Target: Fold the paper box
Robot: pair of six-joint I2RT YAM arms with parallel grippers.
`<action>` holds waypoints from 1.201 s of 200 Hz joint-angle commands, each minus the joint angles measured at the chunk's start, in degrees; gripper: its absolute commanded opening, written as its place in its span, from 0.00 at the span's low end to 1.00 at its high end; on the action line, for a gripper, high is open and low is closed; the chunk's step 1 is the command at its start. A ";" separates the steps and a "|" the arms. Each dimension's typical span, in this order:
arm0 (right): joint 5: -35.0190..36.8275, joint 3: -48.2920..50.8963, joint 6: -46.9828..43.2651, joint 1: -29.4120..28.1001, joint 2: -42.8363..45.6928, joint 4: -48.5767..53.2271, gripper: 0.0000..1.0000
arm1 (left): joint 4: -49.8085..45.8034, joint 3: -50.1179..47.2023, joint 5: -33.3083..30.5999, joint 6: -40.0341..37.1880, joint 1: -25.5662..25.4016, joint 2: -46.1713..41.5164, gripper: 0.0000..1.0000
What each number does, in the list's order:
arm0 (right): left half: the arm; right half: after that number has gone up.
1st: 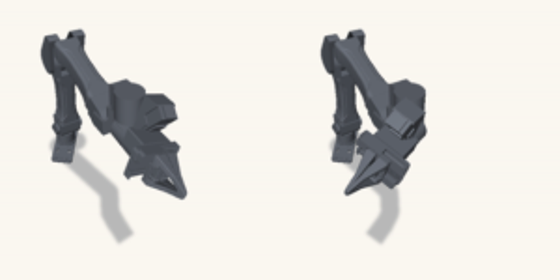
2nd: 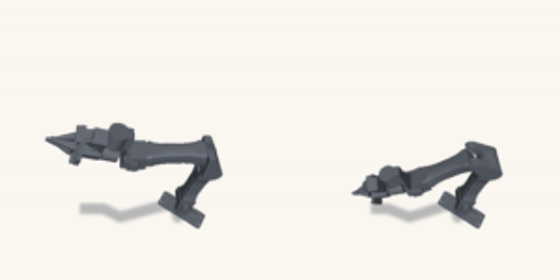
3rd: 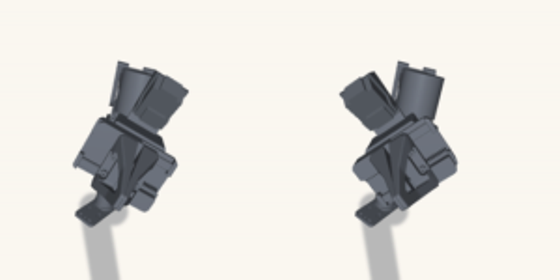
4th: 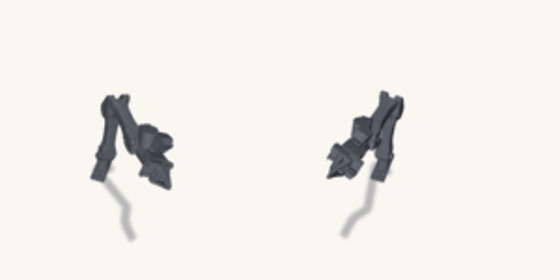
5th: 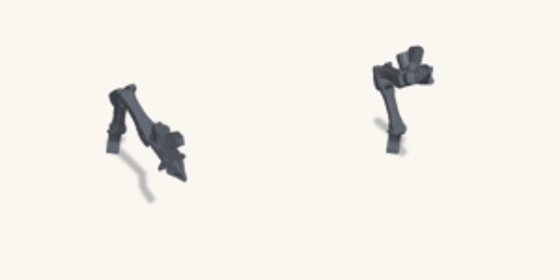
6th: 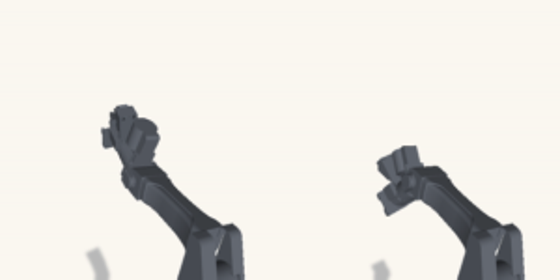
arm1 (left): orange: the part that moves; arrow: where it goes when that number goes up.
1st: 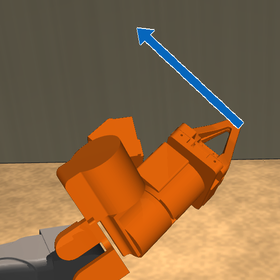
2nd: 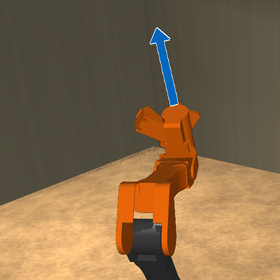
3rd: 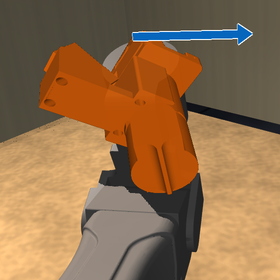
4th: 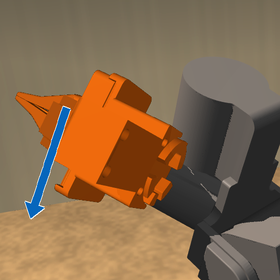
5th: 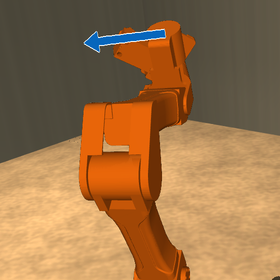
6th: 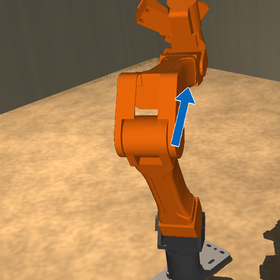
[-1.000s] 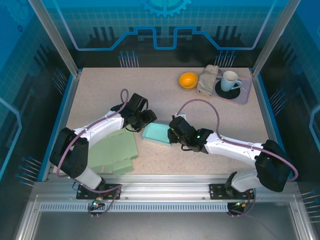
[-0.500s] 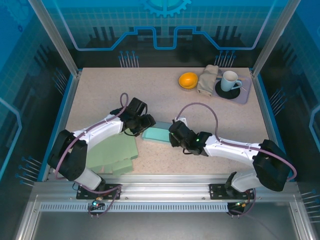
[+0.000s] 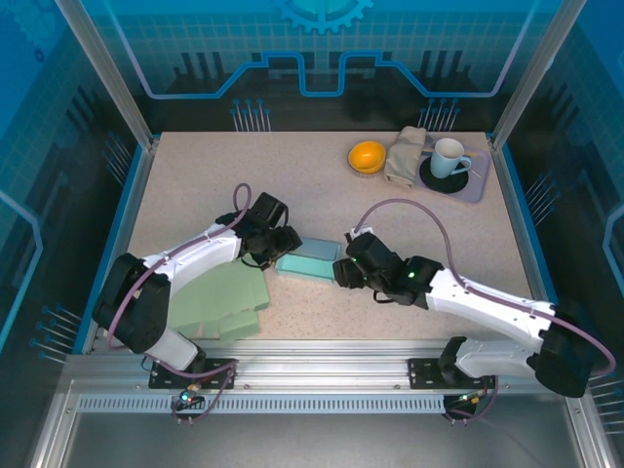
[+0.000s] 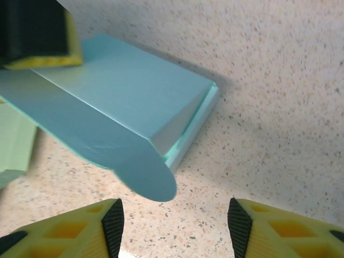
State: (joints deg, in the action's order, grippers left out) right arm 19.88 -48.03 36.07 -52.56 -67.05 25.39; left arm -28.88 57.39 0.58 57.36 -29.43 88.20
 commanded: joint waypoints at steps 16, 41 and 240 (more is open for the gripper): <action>-1.27 -6.65 -3.25 0.79 -1.12 3.40 0.65 | -4.27 0.14 -2.35 0.73 -0.38 0.57 0.71; -2.68 -10.01 -3.99 3.94 -7.35 2.12 0.67 | -4.40 0.09 -2.69 0.59 -0.76 0.87 0.71; -3.80 -2.70 -2.15 11.83 -19.79 -4.93 0.69 | -5.13 3.66 -2.39 -1.68 -9.20 6.68 0.72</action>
State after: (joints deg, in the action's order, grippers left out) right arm 14.37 -53.76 33.58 -42.81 -90.48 20.23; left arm -32.71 58.04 -0.91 56.88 -35.99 92.14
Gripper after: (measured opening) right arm 0.688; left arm 0.720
